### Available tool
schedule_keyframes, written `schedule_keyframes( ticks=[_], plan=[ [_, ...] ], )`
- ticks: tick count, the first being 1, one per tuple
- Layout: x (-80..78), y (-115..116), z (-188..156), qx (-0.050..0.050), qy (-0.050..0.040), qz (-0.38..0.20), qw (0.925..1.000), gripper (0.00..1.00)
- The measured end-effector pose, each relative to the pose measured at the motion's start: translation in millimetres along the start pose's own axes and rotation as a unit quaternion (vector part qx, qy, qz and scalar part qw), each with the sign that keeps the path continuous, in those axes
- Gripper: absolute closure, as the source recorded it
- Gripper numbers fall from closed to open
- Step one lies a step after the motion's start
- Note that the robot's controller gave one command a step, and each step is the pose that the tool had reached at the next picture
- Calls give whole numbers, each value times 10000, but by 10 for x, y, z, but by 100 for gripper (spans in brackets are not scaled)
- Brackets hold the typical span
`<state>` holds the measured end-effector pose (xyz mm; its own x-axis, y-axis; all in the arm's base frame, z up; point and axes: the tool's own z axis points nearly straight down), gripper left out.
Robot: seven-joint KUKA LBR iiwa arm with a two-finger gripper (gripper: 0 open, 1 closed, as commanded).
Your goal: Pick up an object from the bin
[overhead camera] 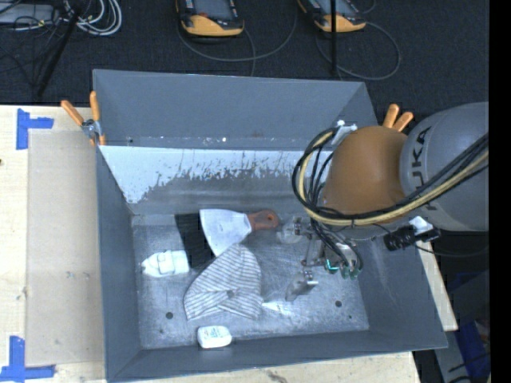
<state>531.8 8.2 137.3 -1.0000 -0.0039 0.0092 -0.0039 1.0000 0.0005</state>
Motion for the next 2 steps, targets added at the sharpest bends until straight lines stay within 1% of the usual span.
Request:
schedule_keyframes(
  ticks=[1,2],
  plan=[
    [-18,0,-42,0,-37,0,10000,0],
    [-172,819,523,0,-34,-200,9998,100]
  ],
)
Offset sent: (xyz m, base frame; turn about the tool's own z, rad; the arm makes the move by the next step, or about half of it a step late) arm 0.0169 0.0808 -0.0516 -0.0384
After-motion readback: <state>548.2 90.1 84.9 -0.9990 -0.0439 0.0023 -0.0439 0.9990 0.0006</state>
